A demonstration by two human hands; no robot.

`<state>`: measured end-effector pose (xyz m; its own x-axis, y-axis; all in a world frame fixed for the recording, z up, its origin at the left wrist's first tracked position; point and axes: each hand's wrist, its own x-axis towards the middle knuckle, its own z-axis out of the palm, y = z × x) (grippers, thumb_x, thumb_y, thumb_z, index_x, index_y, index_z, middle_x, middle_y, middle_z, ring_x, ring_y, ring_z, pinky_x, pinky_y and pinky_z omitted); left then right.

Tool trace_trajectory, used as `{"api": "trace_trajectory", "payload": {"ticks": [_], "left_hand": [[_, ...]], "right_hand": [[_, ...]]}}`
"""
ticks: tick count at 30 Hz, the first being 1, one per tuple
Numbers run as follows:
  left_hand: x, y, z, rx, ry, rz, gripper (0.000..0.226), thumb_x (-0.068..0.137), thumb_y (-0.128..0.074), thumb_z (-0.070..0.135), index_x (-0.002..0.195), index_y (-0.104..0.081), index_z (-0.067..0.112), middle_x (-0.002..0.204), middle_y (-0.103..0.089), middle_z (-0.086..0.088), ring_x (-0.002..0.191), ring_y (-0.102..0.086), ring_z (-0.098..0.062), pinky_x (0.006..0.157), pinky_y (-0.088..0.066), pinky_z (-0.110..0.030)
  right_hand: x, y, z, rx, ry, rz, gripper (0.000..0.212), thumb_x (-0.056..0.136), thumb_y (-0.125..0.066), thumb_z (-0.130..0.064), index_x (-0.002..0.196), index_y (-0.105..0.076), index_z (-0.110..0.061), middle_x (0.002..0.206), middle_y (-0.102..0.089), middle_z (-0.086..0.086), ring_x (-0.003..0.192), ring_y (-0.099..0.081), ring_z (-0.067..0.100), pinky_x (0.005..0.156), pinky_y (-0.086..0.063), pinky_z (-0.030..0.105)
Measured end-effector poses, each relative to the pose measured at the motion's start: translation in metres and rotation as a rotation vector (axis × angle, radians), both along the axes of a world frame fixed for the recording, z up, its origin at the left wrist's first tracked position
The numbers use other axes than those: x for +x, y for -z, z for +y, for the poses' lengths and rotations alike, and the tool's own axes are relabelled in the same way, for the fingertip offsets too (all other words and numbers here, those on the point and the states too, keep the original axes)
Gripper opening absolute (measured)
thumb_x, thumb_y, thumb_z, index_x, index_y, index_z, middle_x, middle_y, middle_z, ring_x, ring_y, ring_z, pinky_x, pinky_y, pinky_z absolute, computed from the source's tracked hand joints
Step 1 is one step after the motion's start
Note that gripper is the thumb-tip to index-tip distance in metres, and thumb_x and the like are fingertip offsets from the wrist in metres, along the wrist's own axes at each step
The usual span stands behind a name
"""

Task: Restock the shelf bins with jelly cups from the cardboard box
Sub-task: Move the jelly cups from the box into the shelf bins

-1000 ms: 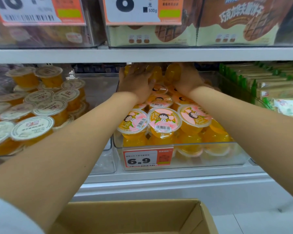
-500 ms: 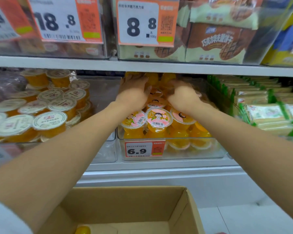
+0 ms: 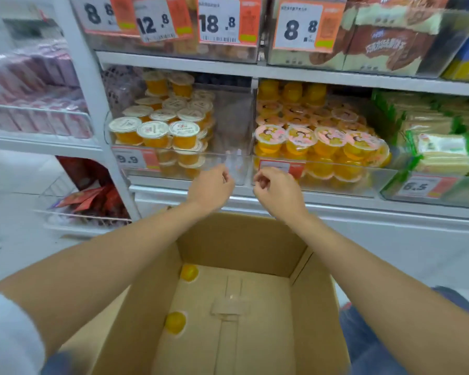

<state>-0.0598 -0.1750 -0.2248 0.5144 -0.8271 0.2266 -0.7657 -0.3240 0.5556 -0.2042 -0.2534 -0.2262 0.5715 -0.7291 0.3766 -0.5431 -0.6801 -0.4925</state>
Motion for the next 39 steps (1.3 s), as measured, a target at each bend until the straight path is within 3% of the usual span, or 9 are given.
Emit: {"api": "trace_trajectory", "payload": {"ticks": [4,8,14,17,24,28,31,35,39], "left_hand": [[0.022,0.081,0.054,0.369,0.011,0.053,0.016,0.094,-0.045,0.024,0.082,-0.055,0.018,0.090,-0.064,-0.005,0.089,-0.061,-0.027,0.074,-0.047,-0.033],[0.045,0.166,0.104,0.819,-0.003,0.088,0.025,0.089,-0.049,0.018,0.102,-0.068,0.009,0.113,-0.068,-0.013,0.107,-0.062,-0.030,0.089,-0.051,-0.034],[0.046,0.278,0.147,1.101,0.073,0.211,0.035,0.098,-0.046,0.020,0.129,-0.056,0.007,0.135,-0.056,-0.013,0.128,-0.050,-0.026,0.103,-0.037,-0.027],[0.052,0.342,0.157,1.061,0.001,0.316,0.042,0.089,-0.062,0.026,0.129,-0.057,0.015,0.135,-0.056,-0.009,0.129,-0.049,-0.025,0.109,-0.035,-0.030],[0.029,0.374,0.167,1.023,-0.117,0.395,0.067,0.088,-0.059,0.019,0.147,-0.026,0.017,0.145,-0.034,-0.011,0.126,-0.047,-0.034,0.104,-0.037,-0.035],[0.027,0.383,0.166,1.020,-0.159,0.290,0.055,0.092,-0.055,0.016,0.142,-0.032,0.014,0.137,-0.039,-0.013,0.111,-0.058,-0.036,0.090,-0.045,-0.039],[0.028,0.381,0.163,1.040,-0.180,0.297,0.050,0.094,-0.051,0.014,0.141,-0.033,0.010,0.137,-0.041,-0.015,0.115,-0.056,-0.037,0.093,-0.044,-0.039],[0.032,0.361,0.156,0.981,-0.224,0.366,0.052,0.090,-0.060,0.020,0.134,-0.035,0.009,0.131,-0.051,-0.017,0.116,-0.056,-0.036,0.093,-0.044,-0.038],[0.028,0.305,0.138,0.816,-0.239,0.390,0.056,0.081,-0.072,0.031,0.122,-0.038,0.011,0.117,-0.061,-0.016,0.106,-0.061,-0.035,0.084,-0.048,-0.037]], "right_hand": [[0.003,0.075,0.040,0.228,-0.127,0.219,0.018,0.088,-0.055,-0.019,0.102,-0.068,-0.019,0.095,-0.064,-0.004,0.085,-0.059,0.014,0.077,-0.049,0.028],[0.011,0.149,0.056,0.347,-0.276,0.532,0.031,0.089,-0.054,-0.020,0.119,-0.063,-0.018,0.115,-0.061,0.002,0.104,-0.058,0.020,0.091,-0.051,0.036],[0.058,0.242,0.055,0.457,-0.401,0.727,0.058,0.084,-0.057,-0.014,0.140,-0.043,-0.017,0.142,-0.045,0.008,0.130,-0.041,0.028,0.106,-0.040,0.037],[0.092,0.288,0.056,0.481,-0.465,0.807,0.071,0.085,-0.058,-0.011,0.149,-0.029,-0.016,0.158,-0.022,0.008,0.142,-0.027,0.030,0.115,-0.029,0.037],[0.157,0.368,0.068,0.443,-0.539,0.894,0.082,0.092,-0.054,-0.013,0.155,-0.003,-0.022,0.162,0.007,0.002,0.150,0.002,0.023,0.118,-0.019,0.042],[0.158,0.385,0.087,0.299,-0.509,0.826,0.057,0.090,-0.051,-0.006,0.142,-0.032,-0.018,0.146,-0.024,0.013,0.133,-0.026,0.034,0.102,-0.040,0.043],[0.137,0.387,0.097,0.382,-0.544,0.811,0.055,0.086,-0.044,0.004,0.137,-0.038,-0.015,0.137,-0.030,0.015,0.125,-0.031,0.034,0.087,-0.047,0.039],[0.094,0.378,0.099,0.425,-0.487,0.778,0.053,0.083,-0.054,0.001,0.132,-0.040,-0.013,0.132,-0.039,0.013,0.120,-0.038,0.033,0.088,-0.047,0.039],[0.053,0.317,0.082,0.408,-0.408,0.653,0.055,0.079,-0.067,-0.019,0.127,-0.042,-0.016,0.126,-0.049,0.007,0.116,-0.046,0.029,0.090,-0.045,0.039]]}}
